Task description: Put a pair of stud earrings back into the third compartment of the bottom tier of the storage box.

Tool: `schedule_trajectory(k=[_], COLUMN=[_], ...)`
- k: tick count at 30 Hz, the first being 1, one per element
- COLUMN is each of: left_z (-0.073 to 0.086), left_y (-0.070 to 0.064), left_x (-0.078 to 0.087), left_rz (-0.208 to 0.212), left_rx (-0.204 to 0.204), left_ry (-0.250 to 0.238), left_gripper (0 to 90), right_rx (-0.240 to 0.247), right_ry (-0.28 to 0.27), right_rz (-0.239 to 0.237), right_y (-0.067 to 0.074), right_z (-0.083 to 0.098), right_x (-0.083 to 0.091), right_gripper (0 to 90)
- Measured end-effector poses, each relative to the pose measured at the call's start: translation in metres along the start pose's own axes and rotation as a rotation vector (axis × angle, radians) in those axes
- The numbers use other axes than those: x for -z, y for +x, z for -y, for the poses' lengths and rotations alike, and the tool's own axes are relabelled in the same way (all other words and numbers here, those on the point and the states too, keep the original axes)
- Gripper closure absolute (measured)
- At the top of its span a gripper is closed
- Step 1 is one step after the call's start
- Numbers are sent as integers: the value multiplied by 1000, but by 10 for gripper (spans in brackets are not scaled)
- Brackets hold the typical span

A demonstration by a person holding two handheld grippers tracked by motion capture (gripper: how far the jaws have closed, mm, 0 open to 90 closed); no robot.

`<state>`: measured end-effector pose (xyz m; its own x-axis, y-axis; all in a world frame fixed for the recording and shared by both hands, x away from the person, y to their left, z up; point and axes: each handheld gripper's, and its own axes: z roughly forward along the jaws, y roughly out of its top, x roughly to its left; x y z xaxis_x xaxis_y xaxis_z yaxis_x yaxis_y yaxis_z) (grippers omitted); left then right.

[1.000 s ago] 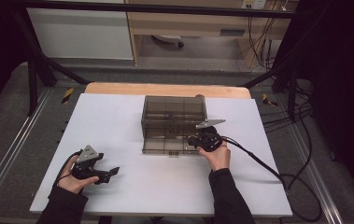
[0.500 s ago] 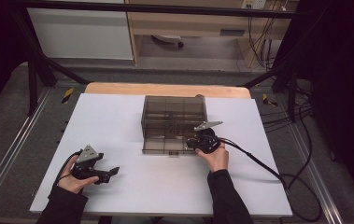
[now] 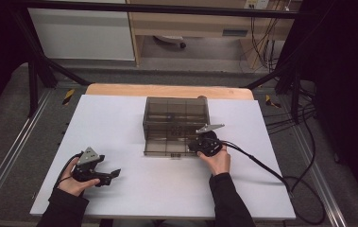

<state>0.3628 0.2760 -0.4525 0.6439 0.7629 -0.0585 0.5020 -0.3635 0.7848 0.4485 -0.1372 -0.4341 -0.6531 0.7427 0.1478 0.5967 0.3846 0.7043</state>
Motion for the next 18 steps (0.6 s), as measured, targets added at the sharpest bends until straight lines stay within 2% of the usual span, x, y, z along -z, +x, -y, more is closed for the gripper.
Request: schedule_trajectory(k=[7,15,18], left_z=[0,0,0], left_y=[0,0,-1], left_x=[0,0,0], left_rz=[-1,-1,0], left_rx=[0,-1,-2], left_ry=[-1,-1,-1], left_gripper=[98,98,98], right_rx=[-3,10,2], right_ry=[-49,-103,-110], right_rz=[-5,17,10], right_y=[2,4,6], right_z=[-4,-5,-5], right_x=[13,33,40], right_gripper=[755,533,463])
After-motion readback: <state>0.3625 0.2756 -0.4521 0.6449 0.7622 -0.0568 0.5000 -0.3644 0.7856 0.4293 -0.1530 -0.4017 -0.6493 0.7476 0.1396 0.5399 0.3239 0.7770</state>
